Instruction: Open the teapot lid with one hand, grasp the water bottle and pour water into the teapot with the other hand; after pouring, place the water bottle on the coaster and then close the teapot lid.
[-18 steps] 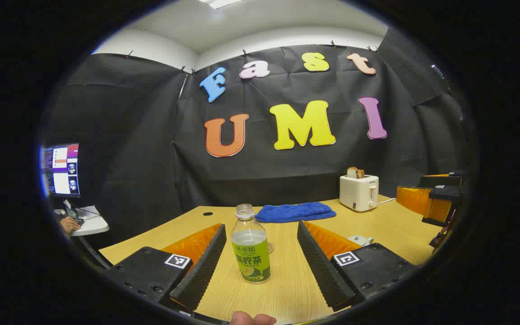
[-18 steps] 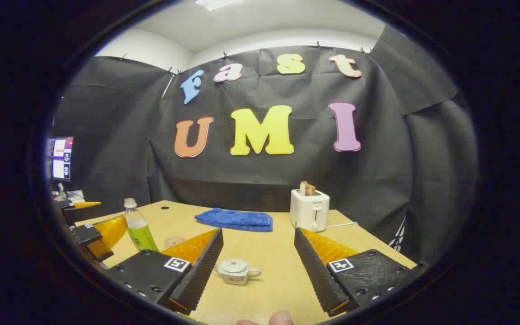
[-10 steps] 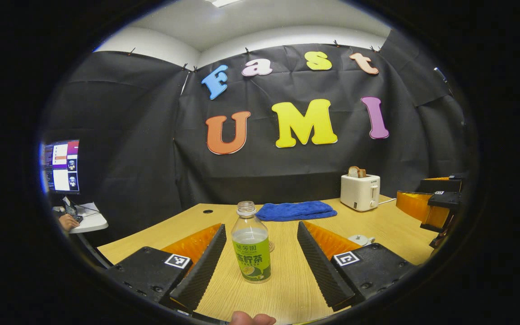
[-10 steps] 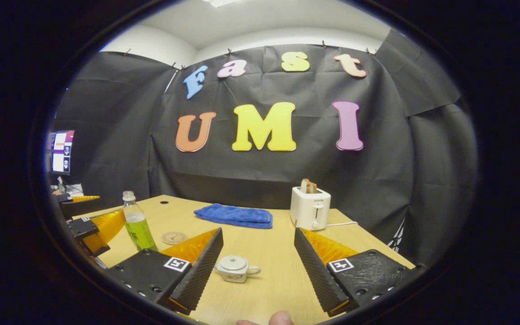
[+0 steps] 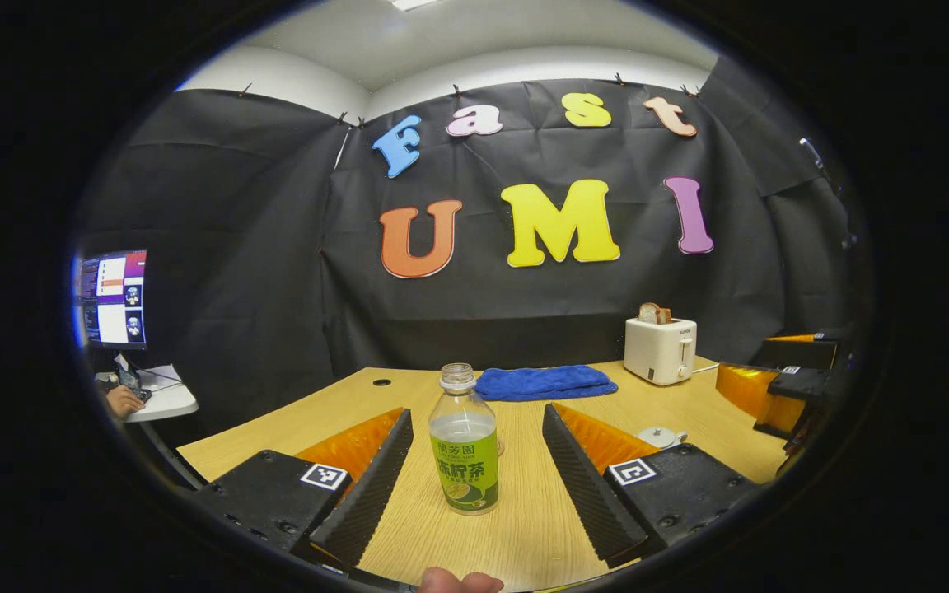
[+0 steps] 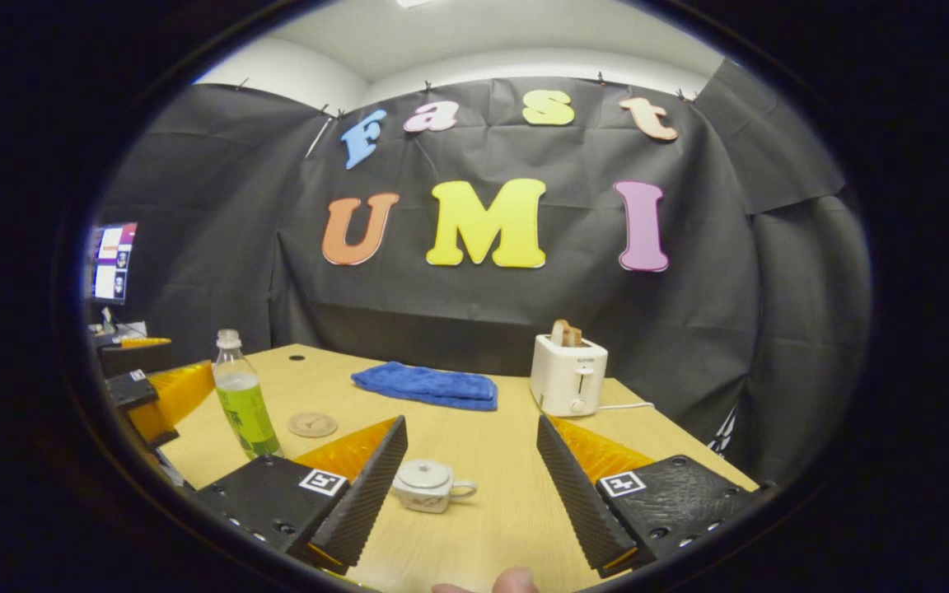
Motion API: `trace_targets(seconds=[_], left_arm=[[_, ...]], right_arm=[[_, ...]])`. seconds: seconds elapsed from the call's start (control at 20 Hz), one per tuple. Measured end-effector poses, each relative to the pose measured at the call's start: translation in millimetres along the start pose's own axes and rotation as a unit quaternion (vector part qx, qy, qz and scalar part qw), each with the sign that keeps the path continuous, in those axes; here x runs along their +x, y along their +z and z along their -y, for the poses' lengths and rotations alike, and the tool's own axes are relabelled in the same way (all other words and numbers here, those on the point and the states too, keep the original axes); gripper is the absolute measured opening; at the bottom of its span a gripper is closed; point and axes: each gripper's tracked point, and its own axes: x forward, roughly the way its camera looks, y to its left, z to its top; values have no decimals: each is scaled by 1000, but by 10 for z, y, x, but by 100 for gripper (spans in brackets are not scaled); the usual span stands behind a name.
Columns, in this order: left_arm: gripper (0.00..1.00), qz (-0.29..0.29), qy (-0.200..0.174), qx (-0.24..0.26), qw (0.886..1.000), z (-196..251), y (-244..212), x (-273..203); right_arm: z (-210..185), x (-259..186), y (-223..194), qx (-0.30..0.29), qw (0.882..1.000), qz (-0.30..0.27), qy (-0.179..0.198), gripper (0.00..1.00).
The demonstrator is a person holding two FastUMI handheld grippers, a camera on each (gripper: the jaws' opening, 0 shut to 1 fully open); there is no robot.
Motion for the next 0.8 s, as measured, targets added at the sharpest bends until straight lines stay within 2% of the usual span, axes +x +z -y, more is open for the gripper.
trace_targets(seconds=[0.15,0.3,0.65,0.8], left_arm=[[99,-4,3,-5,1000,-43,-30,0],[99,-6,5,-7,1000,-82,-39,-26],[99,-8,16,-13,1000,-263,-52,-60],[99,-10,25,-12,1000,-368,-85,-51]], right_arm=[[-97,127,-180,3,1000,-21,8,98],[-205,251,-291,15,999,-32,15,95],[-493,667,-523,18,998,-62,23,98],[-555,813,-644,14,997,-77,26,94]])
